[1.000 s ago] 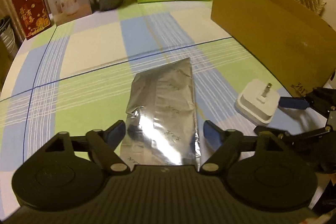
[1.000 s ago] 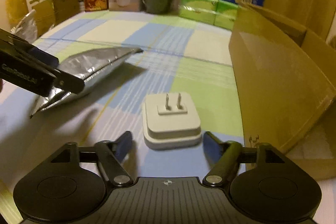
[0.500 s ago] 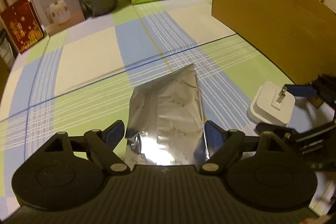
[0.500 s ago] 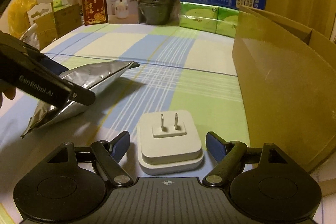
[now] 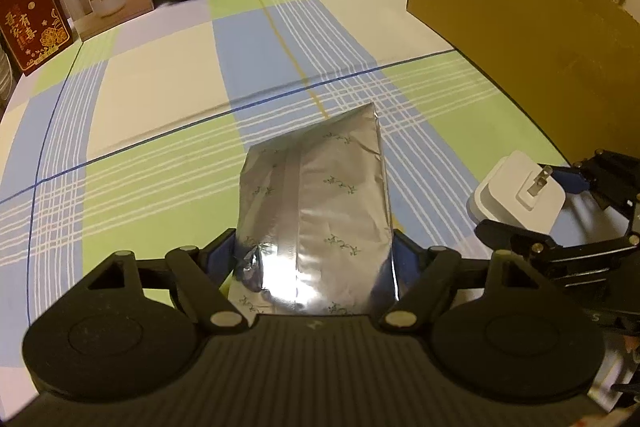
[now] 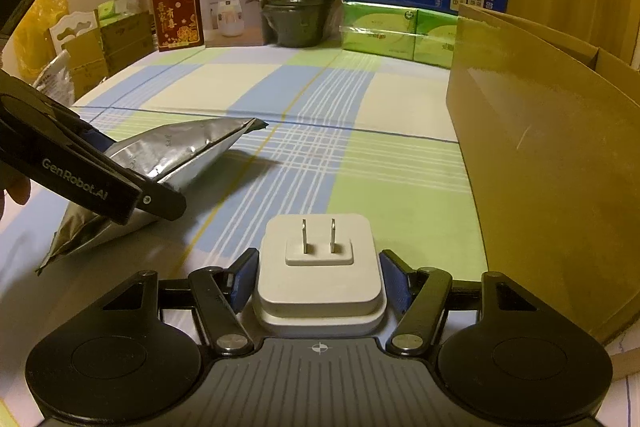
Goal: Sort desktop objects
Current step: 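Lift the foil bag in the left tool while the right tool lifts the white plug, then carry the foil bag in the left tool while the right tool carries the plug over the cardboard box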
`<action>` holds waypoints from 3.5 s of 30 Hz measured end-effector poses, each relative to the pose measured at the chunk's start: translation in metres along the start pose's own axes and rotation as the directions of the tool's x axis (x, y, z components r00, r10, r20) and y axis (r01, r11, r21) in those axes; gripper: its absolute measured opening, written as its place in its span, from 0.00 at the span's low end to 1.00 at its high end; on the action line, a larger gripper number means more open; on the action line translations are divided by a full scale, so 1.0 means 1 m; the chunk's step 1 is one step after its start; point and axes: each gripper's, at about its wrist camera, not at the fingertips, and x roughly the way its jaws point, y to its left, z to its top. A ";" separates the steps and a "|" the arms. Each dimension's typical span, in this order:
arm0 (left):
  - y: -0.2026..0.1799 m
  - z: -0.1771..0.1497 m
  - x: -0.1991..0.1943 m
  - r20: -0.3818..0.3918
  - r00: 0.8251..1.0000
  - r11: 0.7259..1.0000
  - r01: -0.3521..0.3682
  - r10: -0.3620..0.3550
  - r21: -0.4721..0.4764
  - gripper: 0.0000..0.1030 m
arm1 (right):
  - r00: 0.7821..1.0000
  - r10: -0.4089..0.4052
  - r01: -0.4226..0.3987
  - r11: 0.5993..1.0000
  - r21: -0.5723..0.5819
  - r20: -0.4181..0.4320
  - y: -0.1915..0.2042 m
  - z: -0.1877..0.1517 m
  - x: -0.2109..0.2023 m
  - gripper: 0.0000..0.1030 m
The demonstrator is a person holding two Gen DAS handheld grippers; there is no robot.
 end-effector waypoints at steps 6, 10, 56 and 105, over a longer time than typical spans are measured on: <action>0.001 -0.001 0.001 -0.005 1.000 1.000 0.008 -0.008 -0.005 0.68 | 1.000 0.004 -0.004 1.000 -0.002 -0.006 0.001 0.001 -0.001 0.60; 0.004 -0.002 0.002 -0.016 0.999 0.999 0.042 -0.042 -0.034 0.58 | 1.000 0.006 -0.005 1.000 0.010 -0.005 0.000 0.001 -0.001 0.60; -0.094 -0.046 -0.155 0.122 0.992 0.960 0.058 -0.026 -0.275 0.50 | 0.993 -0.110 0.104 0.984 0.143 0.038 -0.023 -0.011 -0.181 0.60; -0.230 0.000 -0.168 0.156 0.981 0.983 0.138 -0.119 -0.118 0.50 | 0.956 -0.280 0.242 0.924 0.295 0.093 -0.135 -0.002 -0.255 0.60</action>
